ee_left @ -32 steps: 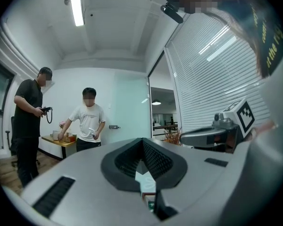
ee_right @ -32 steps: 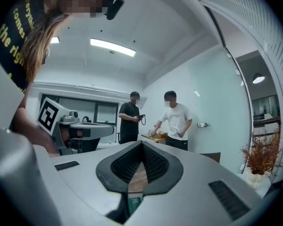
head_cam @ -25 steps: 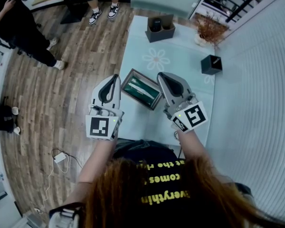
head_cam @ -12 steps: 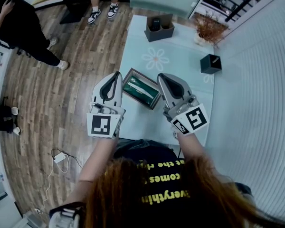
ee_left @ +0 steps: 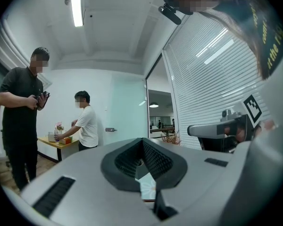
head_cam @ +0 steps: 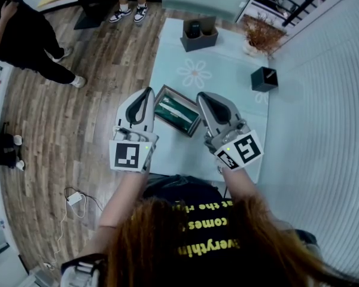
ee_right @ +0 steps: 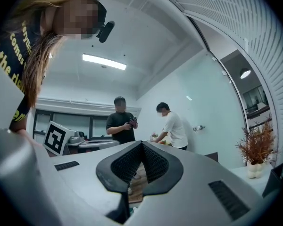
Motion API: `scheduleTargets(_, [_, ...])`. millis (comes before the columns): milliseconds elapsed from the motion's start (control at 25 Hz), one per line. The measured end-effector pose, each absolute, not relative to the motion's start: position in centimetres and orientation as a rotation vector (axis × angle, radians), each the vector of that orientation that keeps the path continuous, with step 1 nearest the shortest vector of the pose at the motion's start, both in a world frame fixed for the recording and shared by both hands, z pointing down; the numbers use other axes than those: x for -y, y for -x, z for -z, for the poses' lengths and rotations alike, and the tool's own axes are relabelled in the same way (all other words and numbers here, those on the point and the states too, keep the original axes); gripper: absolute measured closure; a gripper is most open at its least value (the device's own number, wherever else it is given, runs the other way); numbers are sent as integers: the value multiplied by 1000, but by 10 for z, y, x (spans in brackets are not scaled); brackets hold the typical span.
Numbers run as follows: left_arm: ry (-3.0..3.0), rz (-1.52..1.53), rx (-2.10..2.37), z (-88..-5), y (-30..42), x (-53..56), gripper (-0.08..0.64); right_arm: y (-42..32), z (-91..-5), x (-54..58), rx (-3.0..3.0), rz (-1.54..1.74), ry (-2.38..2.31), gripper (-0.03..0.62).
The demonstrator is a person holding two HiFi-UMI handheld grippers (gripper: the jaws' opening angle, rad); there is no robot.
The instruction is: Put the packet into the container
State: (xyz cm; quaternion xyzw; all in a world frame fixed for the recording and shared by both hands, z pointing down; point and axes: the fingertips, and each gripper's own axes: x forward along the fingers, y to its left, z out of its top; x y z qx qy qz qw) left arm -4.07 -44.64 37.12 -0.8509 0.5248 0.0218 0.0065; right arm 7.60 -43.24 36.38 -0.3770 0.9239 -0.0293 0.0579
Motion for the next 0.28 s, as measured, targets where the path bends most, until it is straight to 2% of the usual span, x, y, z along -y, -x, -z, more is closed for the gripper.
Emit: scheduleTargets(280, [2669, -64, -1635, -372, 39, 447, 558, -77, -365, 434, -2788, 131, 1127, 571])
